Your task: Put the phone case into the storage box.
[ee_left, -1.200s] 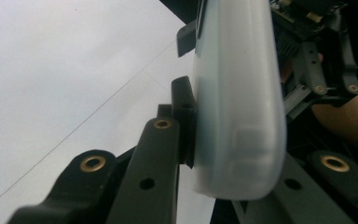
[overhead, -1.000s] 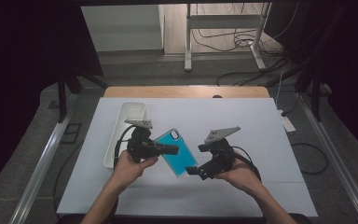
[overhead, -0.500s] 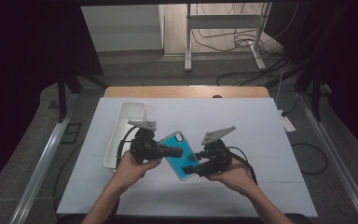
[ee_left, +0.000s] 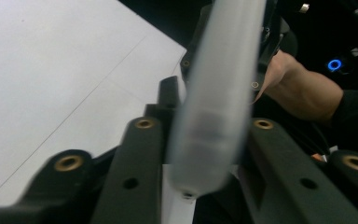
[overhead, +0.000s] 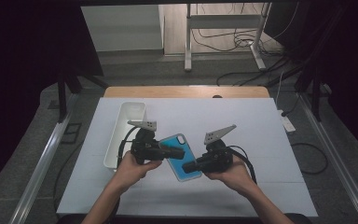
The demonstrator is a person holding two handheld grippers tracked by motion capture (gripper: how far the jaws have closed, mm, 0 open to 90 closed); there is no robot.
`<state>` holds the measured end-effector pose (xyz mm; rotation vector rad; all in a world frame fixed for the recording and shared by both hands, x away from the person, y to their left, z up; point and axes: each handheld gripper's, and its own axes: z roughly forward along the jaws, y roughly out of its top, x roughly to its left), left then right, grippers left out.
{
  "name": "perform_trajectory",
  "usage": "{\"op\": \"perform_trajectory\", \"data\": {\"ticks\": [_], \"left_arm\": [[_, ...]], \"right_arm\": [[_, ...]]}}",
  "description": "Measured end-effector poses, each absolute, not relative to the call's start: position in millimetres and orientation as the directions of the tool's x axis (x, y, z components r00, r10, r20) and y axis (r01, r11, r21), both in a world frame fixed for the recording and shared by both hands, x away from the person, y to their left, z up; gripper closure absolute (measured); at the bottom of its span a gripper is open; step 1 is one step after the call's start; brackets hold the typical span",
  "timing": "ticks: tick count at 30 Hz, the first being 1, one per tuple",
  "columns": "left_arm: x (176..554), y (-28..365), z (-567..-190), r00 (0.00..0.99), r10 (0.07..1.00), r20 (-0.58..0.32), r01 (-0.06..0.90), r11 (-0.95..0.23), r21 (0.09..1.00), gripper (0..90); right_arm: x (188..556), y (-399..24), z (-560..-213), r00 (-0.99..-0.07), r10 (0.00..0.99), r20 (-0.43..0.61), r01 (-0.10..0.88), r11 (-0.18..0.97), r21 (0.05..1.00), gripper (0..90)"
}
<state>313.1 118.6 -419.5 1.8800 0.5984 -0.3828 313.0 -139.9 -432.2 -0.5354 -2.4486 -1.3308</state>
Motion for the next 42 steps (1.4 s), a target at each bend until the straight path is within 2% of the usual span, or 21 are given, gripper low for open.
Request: {"op": "perform_trajectory", "data": {"ticks": [4,8,9,12,14,15,19,21,22,30,42], "left_arm": [[312,119,-418,0.825,0.237,-0.513,0.563,-0.287,0.775,71.5],[311,119,-417,0.830,0.287,-0.477,0.551,-0.296,0.781,60.6],[311,118,-417,0.835,0.302,-0.459,0.541,-0.303,0.785,60.6],[310,118,-416,0.836,0.338,-0.432,0.532,-0.308,0.788,51.6],[310,117,-416,0.836,0.356,-0.418,0.528,-0.312,0.790,42.4],[310,117,-415,0.835,0.364,-0.411,0.526,-0.314,0.790,42.4],[310,118,-414,0.829,0.416,-0.375,0.520,-0.323,0.791,29.9],[309,118,-413,0.823,0.439,-0.361,0.520,-0.324,0.790,21.2],[309,118,-413,0.820,0.451,-0.353,0.519,-0.325,0.791,21.2],[307,123,-409,0.813,0.510,-0.282,0.493,-0.343,0.800,1.6],[309,129,-410,0.764,0.581,-0.280,0.533,-0.323,0.782,0.0]], "right_arm": [[311,-139,-429,-0.887,0.191,0.420,0.456,0.497,0.738,85.5],[310,-140,-428,-0.891,0.211,0.401,0.452,0.488,0.747,85.5],[310,-140,-428,-0.894,0.219,0.391,0.448,0.488,0.749,85.5],[308,-141,-426,-0.903,0.243,0.355,0.430,0.490,0.758,85.4],[308,-141,-426,-0.906,0.252,0.340,0.423,0.493,0.761,85.4],[308,-141,-426,-0.907,0.266,0.326,0.419,0.498,0.759,85.4],[306,-140,-425,-0.910,0.295,0.292,0.407,0.504,0.762,85.4],[306,-140,-425,-0.911,0.303,0.281,0.403,0.503,0.764,85.4],[305,-140,-424,-0.912,0.314,0.262,0.395,0.508,0.766,85.4],[303,-143,-422,-0.905,0.373,0.206,0.380,0.488,0.786,85.4],[302,-147,-420,-0.885,0.441,0.149,0.367,0.465,0.805,85.4]]}}
